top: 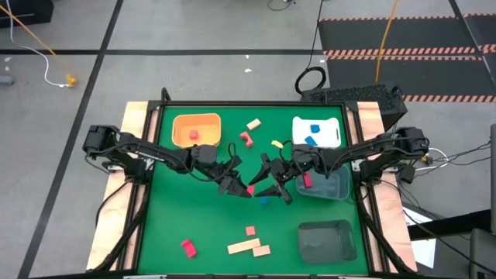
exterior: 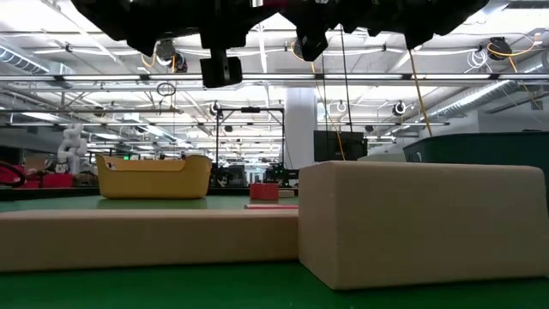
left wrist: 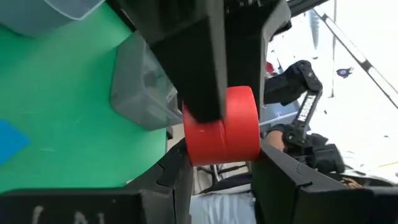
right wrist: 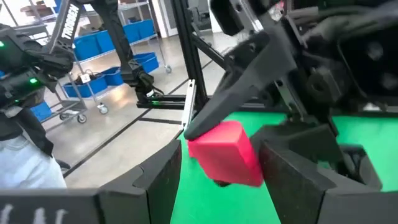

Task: Sort & place blocks by color
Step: Put the top red block into the blue bin

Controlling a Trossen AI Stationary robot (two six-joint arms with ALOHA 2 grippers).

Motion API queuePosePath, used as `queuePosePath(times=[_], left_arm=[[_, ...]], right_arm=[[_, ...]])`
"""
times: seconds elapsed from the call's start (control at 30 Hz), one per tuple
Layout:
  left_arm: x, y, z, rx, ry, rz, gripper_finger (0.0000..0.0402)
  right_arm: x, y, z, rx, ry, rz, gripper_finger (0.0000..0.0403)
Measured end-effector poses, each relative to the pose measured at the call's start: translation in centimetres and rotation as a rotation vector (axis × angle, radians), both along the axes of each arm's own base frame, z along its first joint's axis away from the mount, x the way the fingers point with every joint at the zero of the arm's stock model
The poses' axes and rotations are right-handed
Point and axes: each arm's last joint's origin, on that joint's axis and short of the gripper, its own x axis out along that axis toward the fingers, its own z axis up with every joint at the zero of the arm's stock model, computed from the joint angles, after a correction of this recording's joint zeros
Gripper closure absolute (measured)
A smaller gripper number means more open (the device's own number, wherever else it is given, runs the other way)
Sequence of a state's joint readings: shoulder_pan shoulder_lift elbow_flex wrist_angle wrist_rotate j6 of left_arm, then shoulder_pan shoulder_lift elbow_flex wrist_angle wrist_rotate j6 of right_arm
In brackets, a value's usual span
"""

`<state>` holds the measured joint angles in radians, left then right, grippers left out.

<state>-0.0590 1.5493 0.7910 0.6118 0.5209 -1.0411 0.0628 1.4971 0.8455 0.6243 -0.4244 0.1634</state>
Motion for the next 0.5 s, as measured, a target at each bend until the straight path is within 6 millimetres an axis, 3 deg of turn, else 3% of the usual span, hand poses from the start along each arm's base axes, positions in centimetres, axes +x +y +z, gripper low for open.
queuePosePath(times=[0.13,0.5], left_arm=[[0.5,0.3,-1.2,-0.037,0.056,0.005,0.0269],[1.3,0.2,-0.8,-0.104,-0.067,-0.012,0.0269]], right_arm=[[0.0,0.2,0.0,-0.015,-0.012,0.009,0.0197],[0.0,0.2,-0.3,-0.040,-0.002,0.012,0.0197]])
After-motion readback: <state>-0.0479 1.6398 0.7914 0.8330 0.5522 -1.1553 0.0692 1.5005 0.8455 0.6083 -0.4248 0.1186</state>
